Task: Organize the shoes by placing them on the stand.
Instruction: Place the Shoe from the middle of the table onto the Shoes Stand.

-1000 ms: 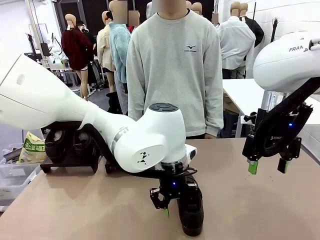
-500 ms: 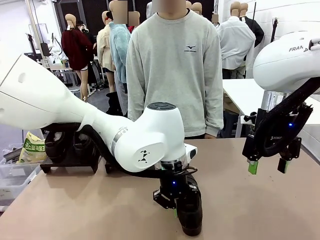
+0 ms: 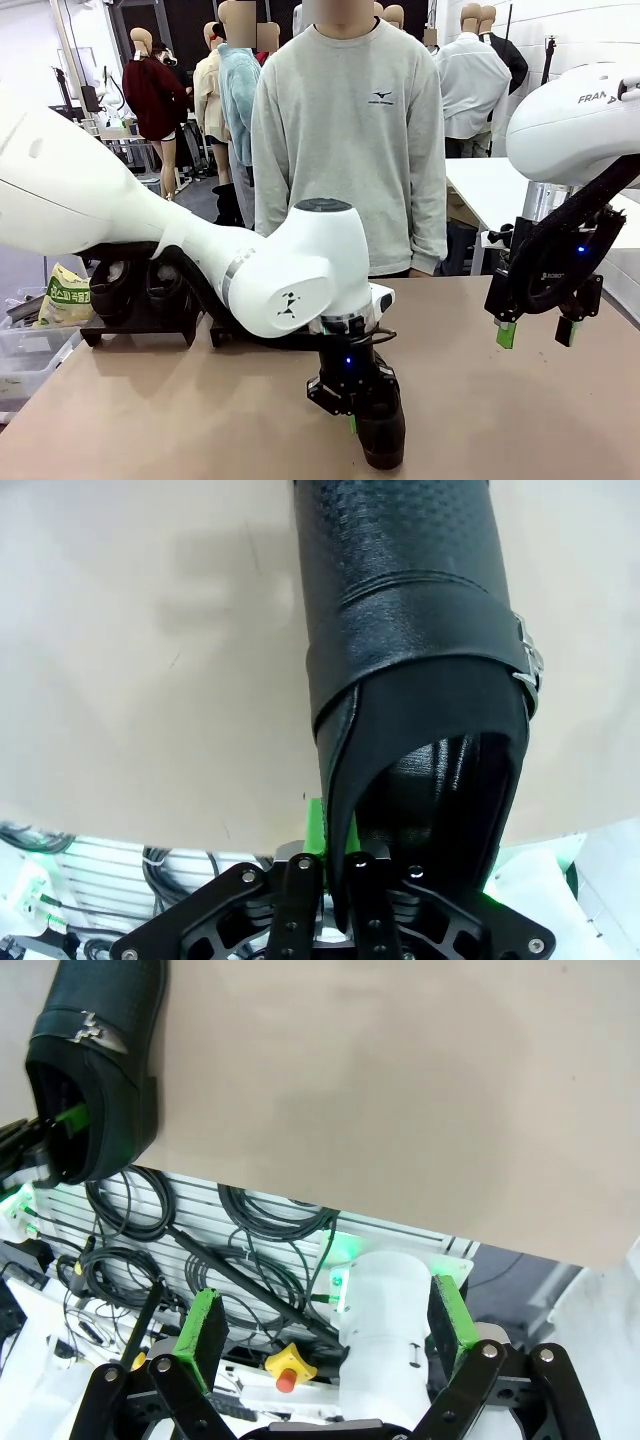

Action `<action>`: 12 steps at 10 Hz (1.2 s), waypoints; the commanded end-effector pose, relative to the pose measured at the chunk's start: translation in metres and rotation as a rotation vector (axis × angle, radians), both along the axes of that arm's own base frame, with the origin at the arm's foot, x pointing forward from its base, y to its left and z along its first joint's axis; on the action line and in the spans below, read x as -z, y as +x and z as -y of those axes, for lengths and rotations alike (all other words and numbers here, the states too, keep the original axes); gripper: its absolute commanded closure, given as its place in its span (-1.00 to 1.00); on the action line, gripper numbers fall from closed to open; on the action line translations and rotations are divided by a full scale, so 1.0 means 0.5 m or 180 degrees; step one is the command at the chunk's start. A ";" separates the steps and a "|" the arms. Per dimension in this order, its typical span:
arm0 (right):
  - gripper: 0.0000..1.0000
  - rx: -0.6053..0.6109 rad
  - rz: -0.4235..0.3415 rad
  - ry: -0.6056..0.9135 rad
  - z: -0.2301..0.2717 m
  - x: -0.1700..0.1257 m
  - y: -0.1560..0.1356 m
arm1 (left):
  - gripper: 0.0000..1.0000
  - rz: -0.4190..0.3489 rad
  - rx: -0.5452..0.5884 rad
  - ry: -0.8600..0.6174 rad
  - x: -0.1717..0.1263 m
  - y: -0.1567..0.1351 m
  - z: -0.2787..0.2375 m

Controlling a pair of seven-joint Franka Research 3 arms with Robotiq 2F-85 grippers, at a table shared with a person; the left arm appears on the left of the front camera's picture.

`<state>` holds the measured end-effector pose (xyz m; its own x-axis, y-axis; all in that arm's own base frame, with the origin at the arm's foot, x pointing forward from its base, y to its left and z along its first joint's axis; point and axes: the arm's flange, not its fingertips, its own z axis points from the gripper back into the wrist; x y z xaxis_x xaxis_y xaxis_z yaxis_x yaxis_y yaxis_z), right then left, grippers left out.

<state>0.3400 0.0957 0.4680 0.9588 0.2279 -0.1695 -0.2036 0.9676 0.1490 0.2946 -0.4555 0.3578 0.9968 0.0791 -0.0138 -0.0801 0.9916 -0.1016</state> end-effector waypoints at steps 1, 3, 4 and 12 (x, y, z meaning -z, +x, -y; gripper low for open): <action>-1.00 0.0026 -0.0019 -0.0003 -0.004 -0.003 0.007 | 1.00 0.0183 -0.0051 -0.0097 -0.115 -0.038 -0.027; -1.00 0.0026 -0.0019 -0.0003 -0.004 -0.003 0.007 | 1.00 0.0695 0.0067 -0.0260 -0.201 -0.026 -0.077; -1.00 0.0026 -0.0019 -0.0003 -0.004 -0.003 0.007 | 1.00 0.0911 0.0068 -0.0272 -0.221 0.008 -0.111; -1.00 0.0026 -0.0019 -0.0003 -0.004 -0.003 0.007 | 1.00 0.1162 -0.0075 0.0070 -0.241 0.145 -0.245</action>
<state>0.3404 0.0957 0.4677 0.9586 0.2278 -0.1707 -0.2034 0.9677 0.1490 0.3686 -0.3308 0.4747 0.9307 0.1037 0.3507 -0.0643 0.9904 -0.1223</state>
